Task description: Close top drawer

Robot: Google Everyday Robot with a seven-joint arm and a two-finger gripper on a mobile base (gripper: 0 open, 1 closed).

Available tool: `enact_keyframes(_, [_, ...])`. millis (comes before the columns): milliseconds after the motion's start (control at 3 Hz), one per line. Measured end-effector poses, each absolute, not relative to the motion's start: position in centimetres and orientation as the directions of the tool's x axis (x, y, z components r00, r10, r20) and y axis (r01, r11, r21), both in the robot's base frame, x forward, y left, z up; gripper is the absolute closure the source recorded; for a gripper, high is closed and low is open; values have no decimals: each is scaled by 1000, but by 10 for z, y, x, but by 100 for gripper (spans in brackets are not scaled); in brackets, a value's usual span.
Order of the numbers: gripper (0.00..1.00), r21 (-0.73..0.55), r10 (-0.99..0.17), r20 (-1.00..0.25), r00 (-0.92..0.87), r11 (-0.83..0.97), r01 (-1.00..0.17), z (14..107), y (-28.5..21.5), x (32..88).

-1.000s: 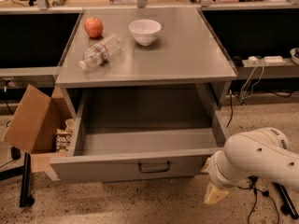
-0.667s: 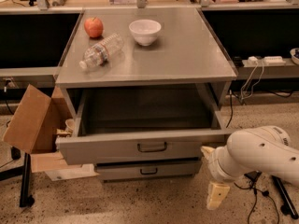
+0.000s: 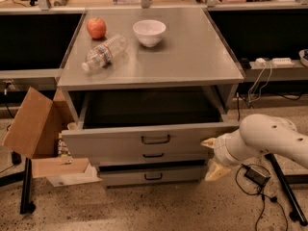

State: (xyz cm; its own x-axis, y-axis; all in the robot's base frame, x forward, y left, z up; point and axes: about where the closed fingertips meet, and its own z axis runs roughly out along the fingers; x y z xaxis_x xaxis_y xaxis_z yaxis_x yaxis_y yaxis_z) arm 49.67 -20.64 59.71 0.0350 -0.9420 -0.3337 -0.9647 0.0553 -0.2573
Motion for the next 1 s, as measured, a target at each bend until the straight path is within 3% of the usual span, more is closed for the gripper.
enact_keyframes(333, [49, -293, -927, -371, 58, 57, -955, 600, -211, 526])
enact_keyframes(667, [80, -331, -921, -383, 62, 75, -941, 606, -219, 562])
enact_keyframes(1000, [100, -347, -919, -389, 57, 89, -934, 607, -223, 580])
